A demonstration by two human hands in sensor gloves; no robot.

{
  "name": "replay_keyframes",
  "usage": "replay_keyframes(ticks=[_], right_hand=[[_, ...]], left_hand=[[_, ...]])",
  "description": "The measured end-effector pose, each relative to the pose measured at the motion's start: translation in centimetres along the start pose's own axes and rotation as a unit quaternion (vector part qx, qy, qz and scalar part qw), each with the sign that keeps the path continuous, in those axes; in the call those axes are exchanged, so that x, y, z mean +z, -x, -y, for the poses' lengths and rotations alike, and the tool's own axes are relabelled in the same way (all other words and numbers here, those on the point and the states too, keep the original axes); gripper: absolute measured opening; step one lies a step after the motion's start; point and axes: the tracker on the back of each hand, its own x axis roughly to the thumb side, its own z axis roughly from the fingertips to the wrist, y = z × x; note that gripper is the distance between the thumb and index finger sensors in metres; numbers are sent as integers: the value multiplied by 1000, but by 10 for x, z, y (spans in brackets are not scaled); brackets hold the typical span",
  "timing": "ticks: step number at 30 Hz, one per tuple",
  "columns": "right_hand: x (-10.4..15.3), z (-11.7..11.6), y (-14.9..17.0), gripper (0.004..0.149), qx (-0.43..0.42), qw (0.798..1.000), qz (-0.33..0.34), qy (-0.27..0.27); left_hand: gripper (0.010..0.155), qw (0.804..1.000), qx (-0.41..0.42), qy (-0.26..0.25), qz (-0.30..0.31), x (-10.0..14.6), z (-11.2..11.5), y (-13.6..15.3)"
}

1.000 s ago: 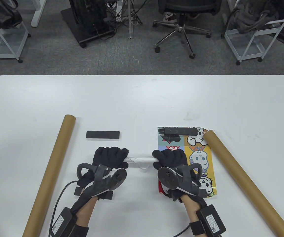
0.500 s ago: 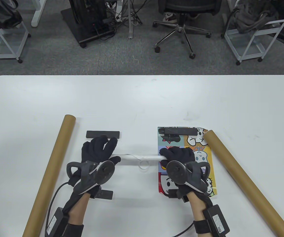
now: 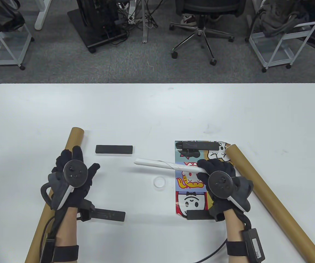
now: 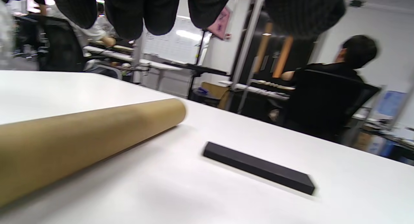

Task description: Roll up posters and store in mailing tubes

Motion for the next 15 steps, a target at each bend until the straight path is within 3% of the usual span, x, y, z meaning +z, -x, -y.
replay_keyframes(ticks=[11,15], right_hand=[[0,-2,-4,50,4,1000,7,-1],[0,-2,-4,51,0,1000,10,-4]], left_hand=[[97,989,-38,50,-134,-23,32,39],[100,975,-49,108,-189,-29,47,49]])
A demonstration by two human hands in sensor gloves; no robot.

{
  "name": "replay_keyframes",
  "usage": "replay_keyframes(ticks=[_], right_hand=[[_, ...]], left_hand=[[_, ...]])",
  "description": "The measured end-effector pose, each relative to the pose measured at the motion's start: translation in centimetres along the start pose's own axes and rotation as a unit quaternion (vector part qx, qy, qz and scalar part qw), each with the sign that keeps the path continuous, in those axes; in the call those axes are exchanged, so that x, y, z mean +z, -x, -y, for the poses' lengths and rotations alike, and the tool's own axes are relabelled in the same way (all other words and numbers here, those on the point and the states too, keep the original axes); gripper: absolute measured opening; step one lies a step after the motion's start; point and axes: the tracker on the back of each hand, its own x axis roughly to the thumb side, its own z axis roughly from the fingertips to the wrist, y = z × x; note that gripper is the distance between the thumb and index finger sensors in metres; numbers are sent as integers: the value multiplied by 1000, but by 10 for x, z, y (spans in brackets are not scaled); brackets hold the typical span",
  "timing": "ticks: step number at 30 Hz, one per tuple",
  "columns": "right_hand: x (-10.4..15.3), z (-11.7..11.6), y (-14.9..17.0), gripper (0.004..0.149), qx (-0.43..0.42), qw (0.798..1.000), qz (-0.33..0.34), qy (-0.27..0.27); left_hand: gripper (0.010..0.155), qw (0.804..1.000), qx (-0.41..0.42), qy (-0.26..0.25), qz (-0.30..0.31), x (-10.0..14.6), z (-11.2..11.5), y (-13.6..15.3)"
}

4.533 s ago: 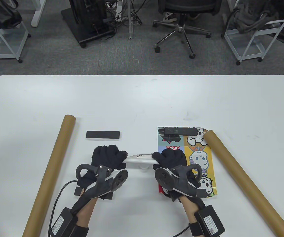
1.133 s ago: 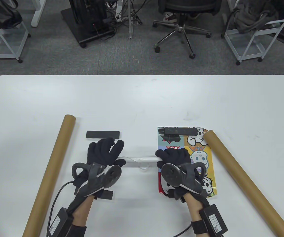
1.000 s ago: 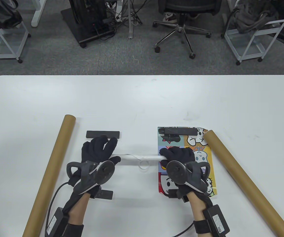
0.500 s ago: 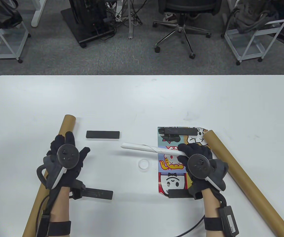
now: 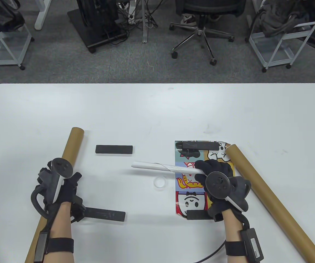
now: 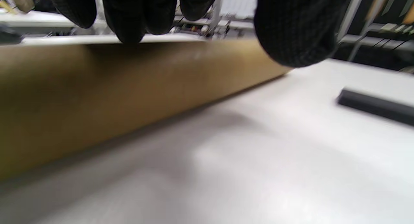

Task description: Roll up posters and store in mailing tubes

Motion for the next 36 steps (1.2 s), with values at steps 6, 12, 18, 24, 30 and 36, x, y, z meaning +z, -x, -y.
replay_keyframes(ticks=[6,12,18,24,30,36], right_hand=[[1,0,-1,51,-1,1000,1,6],[0,1,0,51,-2,1000,0,3],[1,3,6,51,2,1000,-16,9],[-1,3,6,51,23,999,-25,9],[-1,5,10,51,39,998,-36,15],[-1,6,20,51,41,997,-56,17]], left_hand=[[88,997,-65,20,-39,-12,23,4],[84,997,-63,19,-37,-13,23,4],[83,998,-60,7,-36,-11,20,3],[83,995,-93,-42,5,3,2,-14],[83,979,-132,-118,103,30,-14,-39],[83,949,-168,-213,160,56,-21,-57]])
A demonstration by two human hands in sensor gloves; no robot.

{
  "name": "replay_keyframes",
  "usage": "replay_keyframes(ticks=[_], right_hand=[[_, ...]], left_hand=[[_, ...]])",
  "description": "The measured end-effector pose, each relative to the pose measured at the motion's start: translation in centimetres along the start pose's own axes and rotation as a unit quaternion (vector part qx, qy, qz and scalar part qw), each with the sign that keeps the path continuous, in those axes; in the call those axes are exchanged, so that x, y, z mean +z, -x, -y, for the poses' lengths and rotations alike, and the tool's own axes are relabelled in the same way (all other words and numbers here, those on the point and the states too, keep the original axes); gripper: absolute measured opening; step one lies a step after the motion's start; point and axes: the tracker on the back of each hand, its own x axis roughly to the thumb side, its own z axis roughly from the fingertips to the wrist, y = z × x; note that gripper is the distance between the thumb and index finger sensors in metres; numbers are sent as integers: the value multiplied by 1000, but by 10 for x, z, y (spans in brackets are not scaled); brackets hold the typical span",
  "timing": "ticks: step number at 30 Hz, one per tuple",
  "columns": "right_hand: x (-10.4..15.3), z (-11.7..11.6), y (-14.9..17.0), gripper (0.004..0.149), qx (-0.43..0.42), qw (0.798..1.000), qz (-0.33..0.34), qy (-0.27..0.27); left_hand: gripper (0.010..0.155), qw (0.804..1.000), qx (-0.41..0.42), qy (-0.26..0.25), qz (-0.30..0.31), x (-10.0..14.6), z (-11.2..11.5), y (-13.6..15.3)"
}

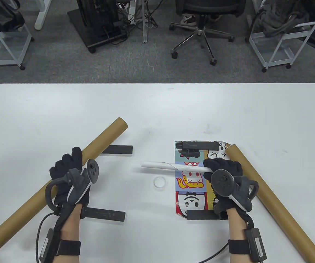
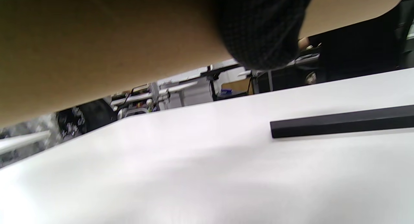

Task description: Roll up posters and store in mailing tubes

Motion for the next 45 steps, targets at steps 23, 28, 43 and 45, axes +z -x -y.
replay_keyframes(ticks=[23,28,43,45], right_hand=[[-6,2,35,50,-33,998,-60,14],[-5,0,32,50,-29,998,-49,12],[-1,-6,-5,51,-36,999,19,5],[0,-7,-18,51,-34,999,34,9]], left_hand=[[84,992,5,-52,115,6,9,-4],[84,989,-9,-56,133,9,7,-11],[84,977,-28,-85,194,27,-9,-44],[84,972,-31,-97,212,31,-13,-49]])
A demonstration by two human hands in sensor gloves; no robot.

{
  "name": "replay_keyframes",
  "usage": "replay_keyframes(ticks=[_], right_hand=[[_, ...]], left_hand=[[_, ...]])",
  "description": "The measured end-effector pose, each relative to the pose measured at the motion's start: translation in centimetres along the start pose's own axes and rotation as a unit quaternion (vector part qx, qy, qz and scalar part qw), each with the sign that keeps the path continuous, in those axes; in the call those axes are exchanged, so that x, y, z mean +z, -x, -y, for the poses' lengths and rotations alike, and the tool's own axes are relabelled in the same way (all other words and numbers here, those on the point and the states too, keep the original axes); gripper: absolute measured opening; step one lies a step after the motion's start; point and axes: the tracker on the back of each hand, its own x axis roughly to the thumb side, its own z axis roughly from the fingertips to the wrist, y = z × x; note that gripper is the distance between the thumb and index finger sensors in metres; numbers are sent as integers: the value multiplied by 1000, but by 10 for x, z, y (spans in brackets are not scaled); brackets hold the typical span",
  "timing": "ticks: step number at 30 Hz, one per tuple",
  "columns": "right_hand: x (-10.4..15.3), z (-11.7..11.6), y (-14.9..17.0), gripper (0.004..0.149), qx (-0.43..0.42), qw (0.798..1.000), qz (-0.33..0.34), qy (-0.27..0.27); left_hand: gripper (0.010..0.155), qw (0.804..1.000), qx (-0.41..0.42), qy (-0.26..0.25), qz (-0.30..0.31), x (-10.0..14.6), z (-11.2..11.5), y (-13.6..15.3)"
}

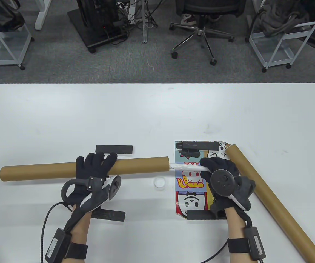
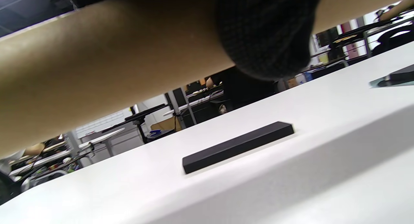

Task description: Roll up posters and store in mailing tubes

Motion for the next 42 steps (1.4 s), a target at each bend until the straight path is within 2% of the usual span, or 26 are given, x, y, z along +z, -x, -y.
replay_keyframes(ticks=[7,14,22,26,29,32,42], right_hand=[[4,-7,-26,51,2,999,34,-6],[5,-13,-33,55,-29,998,50,-12],[5,-3,-12,65,-169,985,14,28],[7,2,6,64,-269,958,-34,91],[8,0,16,69,-323,940,-74,80],[7,-3,20,74,-337,934,-98,62],[5,-12,-4,74,-360,932,-38,-10]], left_hand=[[84,1000,-4,-7,20,2,-6,-11],[84,1000,6,-11,26,2,-4,-13],[83,1000,8,-6,20,2,-4,-10],[84,1000,18,3,13,2,-4,-7],[84,1000,25,6,5,2,-3,-3],[84,1000,26,7,1,2,-3,-1],[84,1000,27,2,5,2,-2,-2]])
